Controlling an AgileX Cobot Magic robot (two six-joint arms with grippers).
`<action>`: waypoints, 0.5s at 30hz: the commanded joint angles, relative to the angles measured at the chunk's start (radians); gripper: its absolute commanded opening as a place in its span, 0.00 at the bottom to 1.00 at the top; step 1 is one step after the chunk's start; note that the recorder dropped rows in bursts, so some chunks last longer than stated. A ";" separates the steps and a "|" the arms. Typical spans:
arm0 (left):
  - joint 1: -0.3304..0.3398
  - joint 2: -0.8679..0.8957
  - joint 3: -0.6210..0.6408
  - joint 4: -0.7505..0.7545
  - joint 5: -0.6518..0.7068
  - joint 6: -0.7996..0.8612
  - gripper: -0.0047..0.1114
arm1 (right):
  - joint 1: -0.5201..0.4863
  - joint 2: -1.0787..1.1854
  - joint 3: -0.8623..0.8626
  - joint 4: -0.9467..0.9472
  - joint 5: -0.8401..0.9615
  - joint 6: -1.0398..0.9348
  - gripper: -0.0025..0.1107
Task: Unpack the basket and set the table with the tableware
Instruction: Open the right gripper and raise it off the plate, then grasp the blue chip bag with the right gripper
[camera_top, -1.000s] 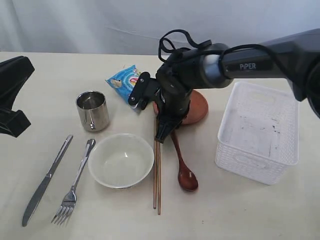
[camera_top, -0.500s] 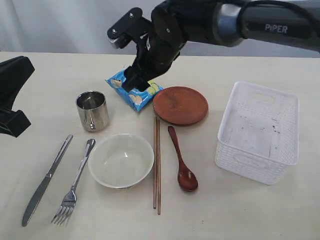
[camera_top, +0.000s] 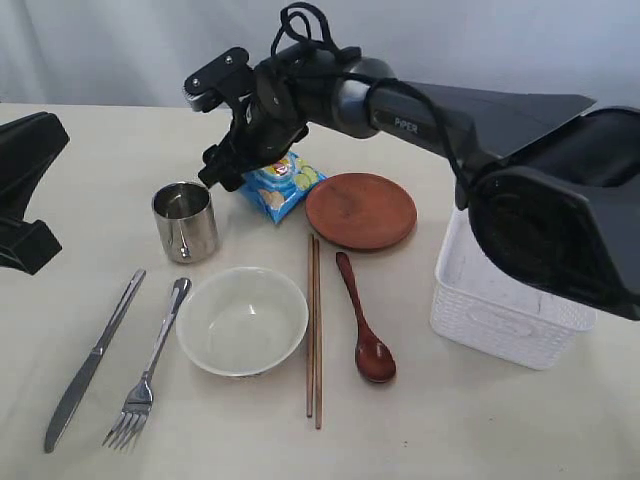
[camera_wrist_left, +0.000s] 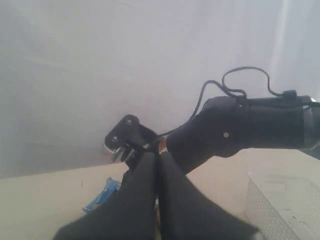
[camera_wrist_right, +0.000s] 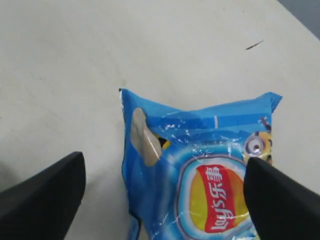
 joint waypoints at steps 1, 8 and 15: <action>-0.002 -0.005 0.006 0.003 -0.002 0.002 0.04 | -0.006 0.026 -0.012 -0.041 -0.023 0.031 0.73; -0.002 -0.005 0.006 0.003 -0.002 0.002 0.04 | -0.017 0.061 -0.012 -0.040 -0.012 0.051 0.60; -0.002 -0.005 0.006 0.003 -0.002 0.002 0.04 | -0.017 0.061 -0.012 -0.040 -0.020 0.051 0.34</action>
